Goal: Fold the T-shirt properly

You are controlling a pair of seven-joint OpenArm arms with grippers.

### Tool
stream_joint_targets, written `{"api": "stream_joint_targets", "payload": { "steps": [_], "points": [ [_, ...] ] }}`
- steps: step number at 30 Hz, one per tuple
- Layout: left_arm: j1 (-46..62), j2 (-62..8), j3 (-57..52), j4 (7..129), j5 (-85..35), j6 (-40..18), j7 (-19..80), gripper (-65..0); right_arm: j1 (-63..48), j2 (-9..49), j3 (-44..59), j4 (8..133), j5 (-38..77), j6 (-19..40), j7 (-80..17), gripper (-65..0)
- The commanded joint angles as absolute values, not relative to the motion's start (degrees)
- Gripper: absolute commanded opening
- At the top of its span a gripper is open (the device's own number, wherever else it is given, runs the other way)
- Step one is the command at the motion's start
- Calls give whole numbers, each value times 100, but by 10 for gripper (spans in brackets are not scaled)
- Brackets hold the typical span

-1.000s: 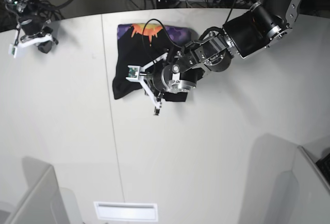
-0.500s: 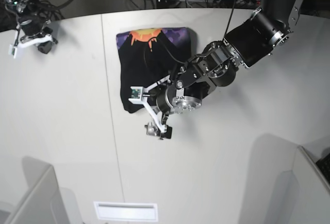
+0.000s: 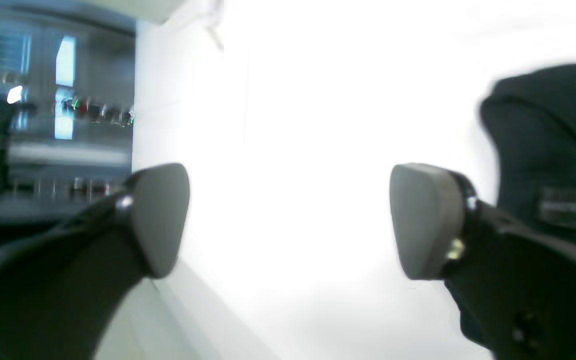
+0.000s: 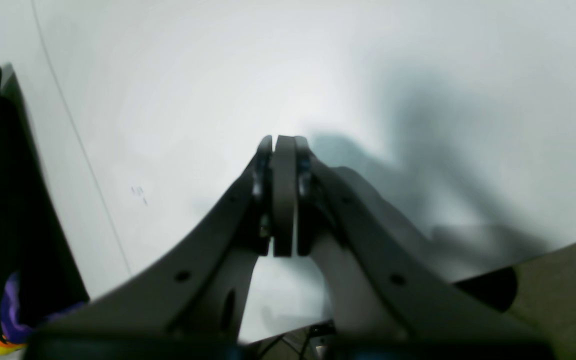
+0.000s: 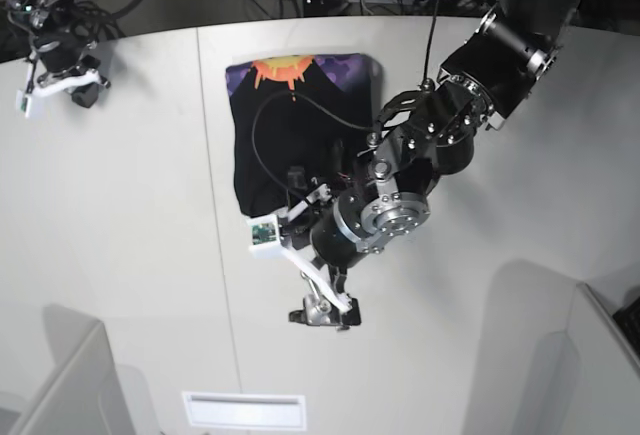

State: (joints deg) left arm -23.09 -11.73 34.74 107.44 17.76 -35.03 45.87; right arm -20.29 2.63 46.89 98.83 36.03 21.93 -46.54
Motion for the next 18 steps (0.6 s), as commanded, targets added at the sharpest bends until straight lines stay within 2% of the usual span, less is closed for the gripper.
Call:
{"api": "stream_joint_targets", "payload": {
  "steps": [1,4,6,7,12,18],
  "points": [
    [-2281,-1182,3178,10914,1842,-3459,4567,-174,-2026,347,4734,9956,3697,2229,-4514,-650],
    [-1798,-1182,2484,11143,1842,-3451,4549,-393,-2088,488,4725,9956,3697,2246,-4259,-650],
    [-1481,-1182,2018,11257,1842,-3451,4532,-584,-2185,558,4699,9956,3697,2273,-4022,-650],
    [-1367,-1191,1868,11284,1842,-3451,4470,-650,-2229,567,4629,9974,3697,2360,-3916,-650],
    [-382,-1218,1051,11354,1842,-3345,3116,-650,-2571,936,4198,9965,3644,3037,-3231,-650],
    [1007,-1200,136,11363,1789,-2897,673,-650,-2686,954,4004,9956,2273,3899,-2712,-650]
  ]
}}
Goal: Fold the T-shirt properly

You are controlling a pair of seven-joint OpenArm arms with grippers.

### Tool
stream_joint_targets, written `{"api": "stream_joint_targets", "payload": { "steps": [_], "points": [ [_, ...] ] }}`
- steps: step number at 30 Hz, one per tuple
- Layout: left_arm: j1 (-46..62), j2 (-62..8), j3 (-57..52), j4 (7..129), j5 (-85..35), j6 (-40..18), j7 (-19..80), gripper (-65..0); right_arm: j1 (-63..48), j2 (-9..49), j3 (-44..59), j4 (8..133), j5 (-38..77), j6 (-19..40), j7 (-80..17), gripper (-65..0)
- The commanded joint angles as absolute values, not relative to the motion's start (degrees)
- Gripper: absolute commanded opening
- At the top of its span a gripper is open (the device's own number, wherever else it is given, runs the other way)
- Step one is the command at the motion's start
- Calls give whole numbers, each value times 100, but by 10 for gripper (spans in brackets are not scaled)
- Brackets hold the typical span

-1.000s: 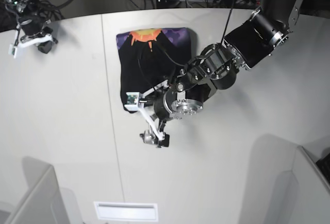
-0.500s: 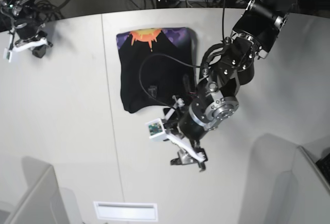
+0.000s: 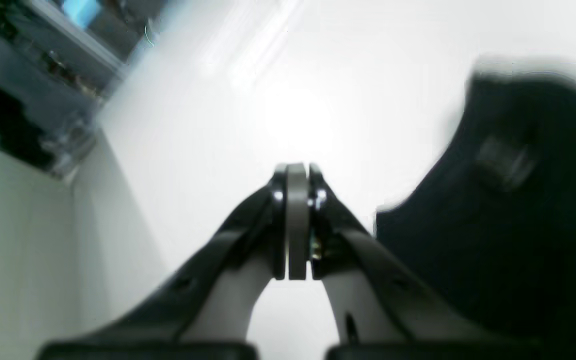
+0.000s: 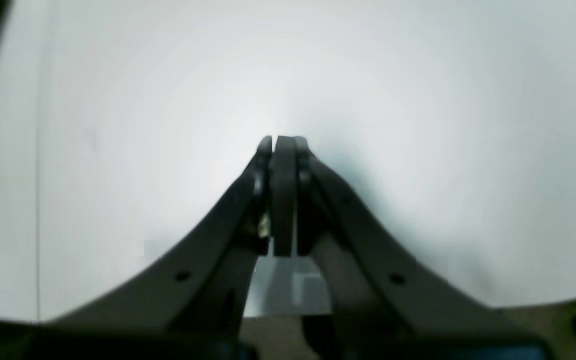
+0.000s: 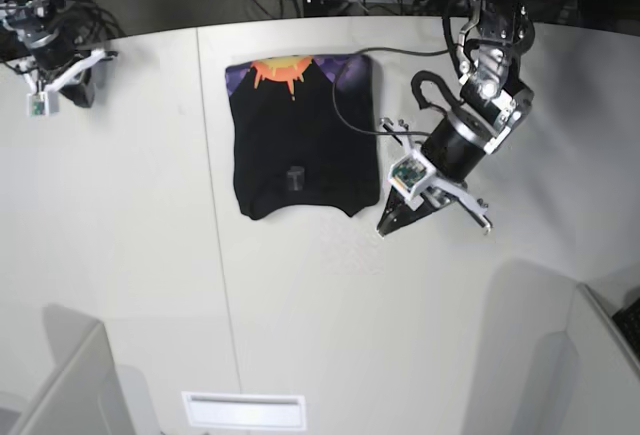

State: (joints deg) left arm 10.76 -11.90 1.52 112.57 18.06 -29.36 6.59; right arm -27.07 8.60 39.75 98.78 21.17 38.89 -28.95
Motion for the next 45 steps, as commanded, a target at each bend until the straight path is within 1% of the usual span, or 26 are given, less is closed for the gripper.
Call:
{"api": "stream_joint_targets", "payload": {
  "steps": [1,3,6,9,12,15,18,21,23,26,28,32,36,39,41,43,45],
  "points": [
    [1244,-1200,-22,11354,1789,-2844,330,-650,-2703,945,4013,9956,2062,4000,-2651,-650],
    [1675,-1191,-303,11336,1789,-2826,-163,-650,-2800,945,4022,9956,1736,4000,-2413,-650],
    [2237,-1191,-655,11336,1684,-2809,-479,-650,-3046,945,4022,9956,1525,4000,-1789,-650],
    [2791,-1209,-1033,11327,910,-2818,-725,-650,-3231,945,3952,9859,1490,4000,-1209,-650],
    [3169,-1218,-1270,11046,400,-2818,-1174,-650,-3257,980,3829,9710,1385,4000,-1033,-650],
    [3468,-1218,-1332,10554,374,-2818,-1859,-650,-3336,954,3890,9807,1138,4000,-1015,-650],
    [3829,-1200,-1358,10299,374,-2818,-2492,-650,-3556,945,3688,9719,1103,4000,-1015,-650],
    [4145,-1191,-1323,10220,374,-2809,-2888,-650,-3793,998,3415,9754,1015,4000,-1007,-650],
    [4303,-1191,-1297,10141,382,-2809,-3029,-650,-3837,998,3407,9807,699,4000,-954,-650],
    [4435,-1191,-1279,9877,382,-2809,-3301,-650,-3846,980,3424,9763,338,4000,-681,-650],
    [4497,-1191,-1288,9587,382,-2809,-3618,-650,-3873,980,3442,9640,347,4000,-409,-650],
    [4505,-1200,-1323,8848,532,-2800,-4470,-650,-3855,1024,3556,9226,338,4000,277,-650],
    [4541,-1191,-1349,8365,1314,-2791,-5596,-650,-3899,1165,3547,8945,338,3415,848,-650],
    [4769,-1191,-1349,8338,1657,-2651,-6114,-650,-4136,1121,3600,9156,330,3292,910,-650],
    [4910,-1191,-1314,8374,1763,-2492,-6193,-650,-4435,1103,3609,9429,330,3143,901,-650],
    [5015,-1191,-1323,8365,1710,-2466,-6193,-650,-4796,989,3582,9666,330,2914,892,-650],
    [5147,-1200,-1297,8330,1657,-2466,-6185,-650,-5007,875,3582,9798,330,2835,892,-650]
  ]
}}
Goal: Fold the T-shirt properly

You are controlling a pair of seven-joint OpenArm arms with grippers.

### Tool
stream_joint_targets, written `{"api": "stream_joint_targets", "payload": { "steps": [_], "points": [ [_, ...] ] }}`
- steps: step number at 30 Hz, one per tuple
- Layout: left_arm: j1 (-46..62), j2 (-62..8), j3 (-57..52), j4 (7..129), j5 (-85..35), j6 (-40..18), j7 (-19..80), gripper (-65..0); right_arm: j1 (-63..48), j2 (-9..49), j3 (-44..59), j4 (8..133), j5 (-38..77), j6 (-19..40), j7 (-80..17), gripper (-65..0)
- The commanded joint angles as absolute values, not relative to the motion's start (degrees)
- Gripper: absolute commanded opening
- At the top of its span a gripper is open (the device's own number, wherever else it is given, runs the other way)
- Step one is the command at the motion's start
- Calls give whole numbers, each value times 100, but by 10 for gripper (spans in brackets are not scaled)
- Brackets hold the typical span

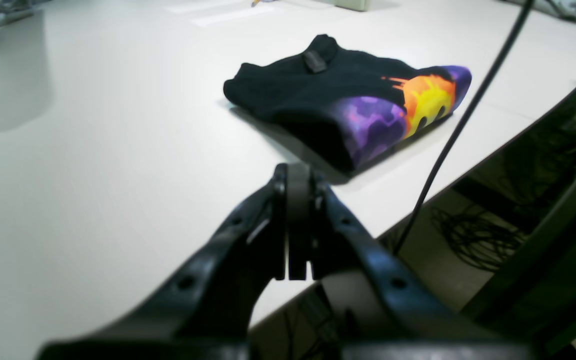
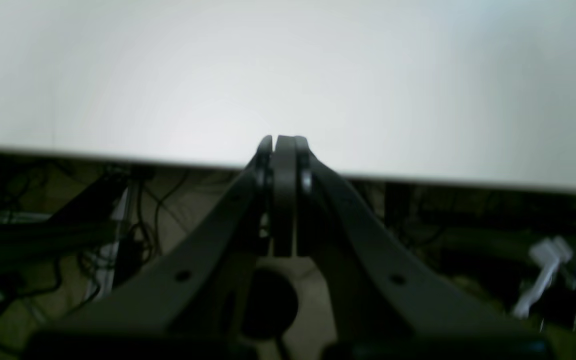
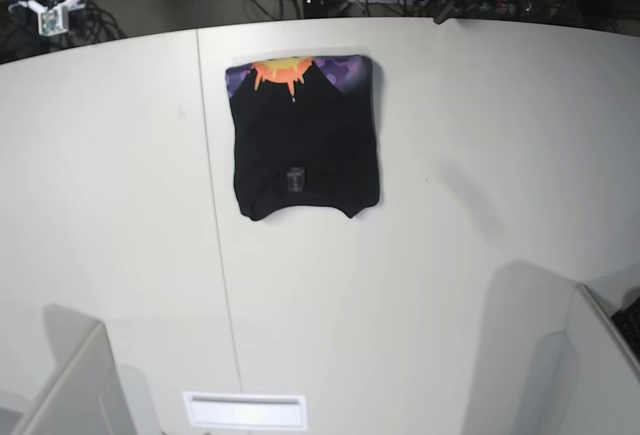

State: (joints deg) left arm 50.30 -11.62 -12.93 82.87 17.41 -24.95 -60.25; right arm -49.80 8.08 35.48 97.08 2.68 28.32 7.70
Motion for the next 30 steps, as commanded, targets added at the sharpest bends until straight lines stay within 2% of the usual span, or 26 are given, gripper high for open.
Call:
{"api": "stream_joint_targets", "payload": {
  "steps": [1,4,9,16,22,24,27,30],
  "points": [
    [5235,-1200,-1288,8286,1657,-2466,-6185,-650,-5103,787,3600,9824,330,2826,866,-650],
    [5499,-1200,-1262,8110,1675,-2466,-6185,-650,-5305,620,3600,9851,330,2826,462,-650],
    [5842,-1209,-1059,7609,1666,-2466,-6185,-650,-5385,470,3609,9851,330,2826,-822,-650],
    [5771,-1200,-497,6290,1666,-2466,-6185,-650,-5393,418,3380,9455,330,2826,-2563,-650],
    [5332,-1182,-171,5068,1666,-2466,-6158,-650,-5103,479,2809,8321,330,2800,-2607,-650],
    [5182,-1182,-136,4752,1666,-2466,-5833,-650,-4910,541,2624,7846,321,2791,-2598,-650],
    [4787,-1086,-136,4101,1578,-2466,-5165,-650,-4409,725,2246,6765,321,2782,-2598,-650],
    [4321,-1033,-127,3415,1218,-2466,-4980,-650,-3802,840,1921,5525,321,2677,-2598,-650]
  ]
}}
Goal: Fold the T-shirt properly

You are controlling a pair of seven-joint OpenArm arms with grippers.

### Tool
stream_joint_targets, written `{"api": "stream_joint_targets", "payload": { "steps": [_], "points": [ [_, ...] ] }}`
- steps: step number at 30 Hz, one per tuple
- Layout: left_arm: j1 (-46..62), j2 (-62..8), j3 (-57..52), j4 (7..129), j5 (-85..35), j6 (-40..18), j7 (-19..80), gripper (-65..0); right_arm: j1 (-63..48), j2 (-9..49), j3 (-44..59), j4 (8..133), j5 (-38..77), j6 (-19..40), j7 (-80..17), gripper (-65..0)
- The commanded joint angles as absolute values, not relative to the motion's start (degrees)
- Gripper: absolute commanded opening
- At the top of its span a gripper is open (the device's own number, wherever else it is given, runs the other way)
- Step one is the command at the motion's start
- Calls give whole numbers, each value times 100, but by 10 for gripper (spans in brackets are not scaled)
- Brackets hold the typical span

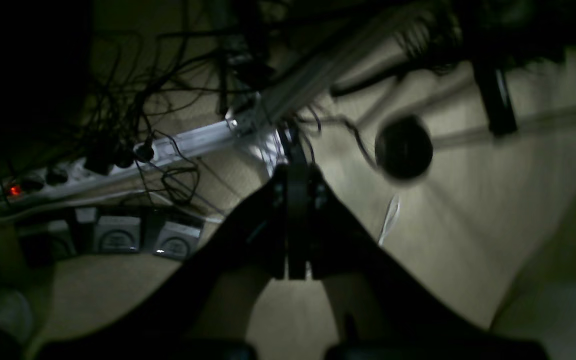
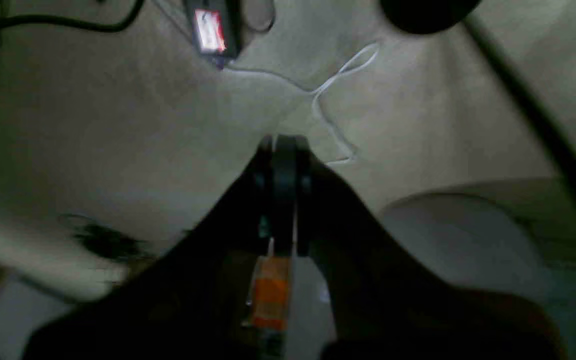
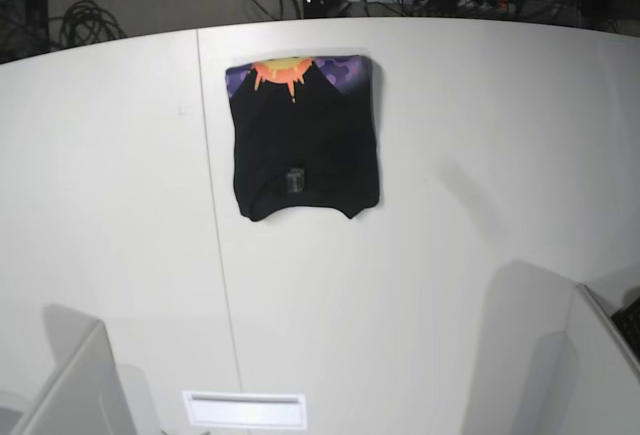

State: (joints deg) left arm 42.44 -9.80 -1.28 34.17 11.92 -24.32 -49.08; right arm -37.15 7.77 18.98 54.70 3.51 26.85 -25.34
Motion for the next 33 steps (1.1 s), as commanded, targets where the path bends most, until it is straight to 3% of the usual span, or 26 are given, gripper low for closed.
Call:
{"api": "stream_joint_targets", "payload": {
  "steps": [1,6,9,13,20,23,27,33],
  "points": [
    [4136,-1033,-127,3152,1156,-2466,-4980,-650,-3600,892,1754,5147,321,2580,-2571,-650],
    [2976,-998,-136,1305,1182,-2466,-4980,-650,-2554,1200,-180,2809,321,1974,-1024,-650],
    [2246,-919,-163,163,1332,-2466,-4963,-650,-2044,1147,-1341,1534,347,1209,259,-650],
    [1473,-884,-215,0,1244,-2457,-4251,-650,-1684,866,-1763,637,356,734,1253,-650],
    [1305,-681,-215,277,734,-2422,-2598,-650,-1191,734,-1771,602,356,734,1420,-650],
    [1077,-576,-180,356,637,-1886,-1921,-650,-980,629,-1789,593,347,734,1393,-650],
    [927,-549,-136,312,840,-1174,-1771,-650,-884,681,-1789,593,338,734,1420,-650],
    [857,-549,-136,321,910,-1077,-1727,-650,-813,655,-1763,593,338,734,1411,-650]
  ]
}}
